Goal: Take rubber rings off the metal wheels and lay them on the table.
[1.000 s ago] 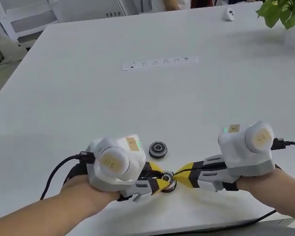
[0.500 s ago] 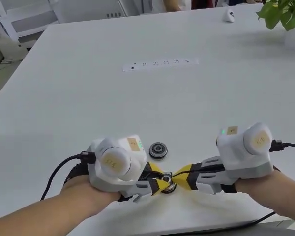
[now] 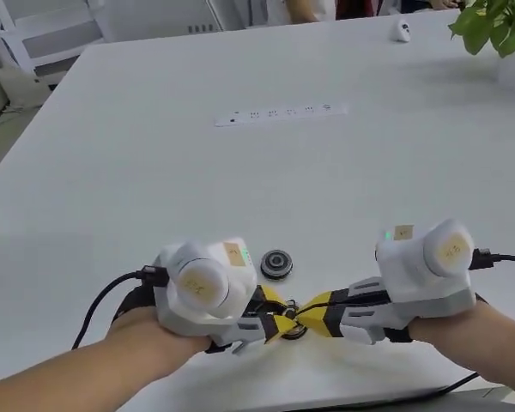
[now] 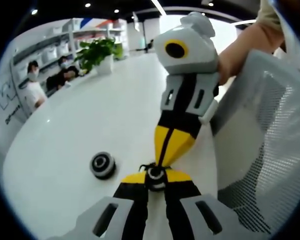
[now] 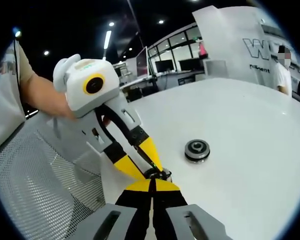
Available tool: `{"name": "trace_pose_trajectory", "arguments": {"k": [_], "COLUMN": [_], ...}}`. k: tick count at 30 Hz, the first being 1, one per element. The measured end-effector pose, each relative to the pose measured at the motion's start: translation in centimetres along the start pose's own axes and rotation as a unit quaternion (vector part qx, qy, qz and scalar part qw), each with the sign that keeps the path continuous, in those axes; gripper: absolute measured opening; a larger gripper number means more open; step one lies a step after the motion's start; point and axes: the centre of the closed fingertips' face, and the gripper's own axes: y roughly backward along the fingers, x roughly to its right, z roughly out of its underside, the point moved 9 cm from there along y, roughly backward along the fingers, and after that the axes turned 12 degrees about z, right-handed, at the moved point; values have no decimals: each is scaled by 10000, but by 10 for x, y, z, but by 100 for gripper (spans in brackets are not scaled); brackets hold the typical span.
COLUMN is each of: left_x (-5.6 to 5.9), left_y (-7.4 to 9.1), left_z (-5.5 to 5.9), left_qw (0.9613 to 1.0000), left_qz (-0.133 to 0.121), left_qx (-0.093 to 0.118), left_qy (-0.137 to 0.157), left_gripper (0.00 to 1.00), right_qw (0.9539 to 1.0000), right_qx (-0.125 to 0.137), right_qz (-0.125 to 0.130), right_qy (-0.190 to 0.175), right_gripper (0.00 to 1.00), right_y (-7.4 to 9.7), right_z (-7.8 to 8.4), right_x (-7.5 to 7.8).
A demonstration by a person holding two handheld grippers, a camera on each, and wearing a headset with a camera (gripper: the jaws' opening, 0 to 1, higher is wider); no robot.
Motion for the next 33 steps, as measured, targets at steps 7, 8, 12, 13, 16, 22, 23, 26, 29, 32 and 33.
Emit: {"name": "trace_pose_trajectory", "arguments": {"k": [7, 8, 12, 13, 16, 22, 23, 26, 29, 32, 33], "left_x": [1, 1, 1, 1, 0, 0, 0, 1, 1, 1, 1], "left_y": [0, 0, 0, 0, 0, 0, 0, 0, 0, 1, 2], "left_z": [0, 0, 0, 0, 0, -1, -1, -1, -2, -2, -2], "left_qw": [10000, 10000, 10000, 10000, 10000, 10000, 9999, 9997, 9998, 9998, 9998], "left_qz": [-9, -10, -3, -2, 3, 14, 15, 20, 28, 28, 38], "left_qx": [-1, -1, 13, 17, 25, 30, 28, 22, 18, 32, 20], "left_qy": [2, 6, -4, 0, 2, -72, -103, -237, -214, -173, -190], "left_gripper": [11, 11, 11, 11, 12, 12, 13, 13, 14, 16, 16], "right_qw": [9997, 9997, 9988, 9989, 9992, 9993, 9992, 9993, 9993, 9992, 9992], "right_qx": [101, 111, 179, 175, 135, 107, 105, 104, 113, 133, 140], "right_qz": [-143, -154, -288, -282, -196, 8, 16, 24, 20, 29, 35], "right_qy": [-140, -148, -341, -339, -310, -360, -374, -354, -353, -369, -363], "right_gripper": [0, 0, 0, 0, 0, 0, 0, 0, 0, 0, 0], "right_y": [1, 2, 5, 5, 5, 5, 5, 5, 5, 5, 6], "right_z": [-2, -2, -3, -2, -1, 2, 2, 2, 1, 1, 0], "right_x": [-2, -2, -4, -4, -2, 6, 6, 7, 7, 7, 7]}}
